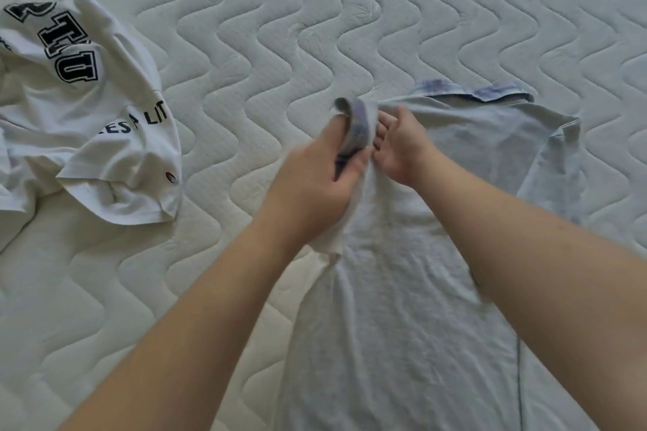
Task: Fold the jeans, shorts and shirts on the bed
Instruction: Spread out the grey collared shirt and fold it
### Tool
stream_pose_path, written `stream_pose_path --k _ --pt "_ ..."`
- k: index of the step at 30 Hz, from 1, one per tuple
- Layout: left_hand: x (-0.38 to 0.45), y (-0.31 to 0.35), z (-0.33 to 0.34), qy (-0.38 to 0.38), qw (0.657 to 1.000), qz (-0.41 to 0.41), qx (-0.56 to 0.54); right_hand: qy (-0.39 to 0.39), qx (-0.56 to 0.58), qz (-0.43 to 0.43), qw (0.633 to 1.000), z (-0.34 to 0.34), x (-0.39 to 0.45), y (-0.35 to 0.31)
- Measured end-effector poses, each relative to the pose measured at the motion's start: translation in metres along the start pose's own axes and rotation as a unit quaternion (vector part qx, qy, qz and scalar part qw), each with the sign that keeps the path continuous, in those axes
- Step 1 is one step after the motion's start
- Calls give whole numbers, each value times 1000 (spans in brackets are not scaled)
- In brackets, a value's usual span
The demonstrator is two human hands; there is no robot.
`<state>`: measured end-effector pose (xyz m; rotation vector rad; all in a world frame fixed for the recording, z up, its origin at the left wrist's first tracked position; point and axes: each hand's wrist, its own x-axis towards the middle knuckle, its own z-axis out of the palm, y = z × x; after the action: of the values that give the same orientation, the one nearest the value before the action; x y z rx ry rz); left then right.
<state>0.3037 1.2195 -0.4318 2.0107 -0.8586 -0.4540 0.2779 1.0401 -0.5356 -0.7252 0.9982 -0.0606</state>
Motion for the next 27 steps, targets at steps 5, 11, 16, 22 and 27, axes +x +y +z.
stream_pose_path --k 5,11,16,22,27 --pt "9 24 54 -156 987 -25 -25 -4 -54 73 996 -27 -13 -30" --pt "-1 -16 67 -196 965 -95 -144 14 -275 87 957 -84 -28 -42" --pt "48 -67 59 -125 987 -87 50 38 -677 -24 735 -101 -56 -25" --pt "123 -64 80 -288 923 67 245 50 -679 -66 730 -103 -82 -8" --pt "166 -51 89 -399 806 142 413 13 -521 -90 848 -120 -102 -20"
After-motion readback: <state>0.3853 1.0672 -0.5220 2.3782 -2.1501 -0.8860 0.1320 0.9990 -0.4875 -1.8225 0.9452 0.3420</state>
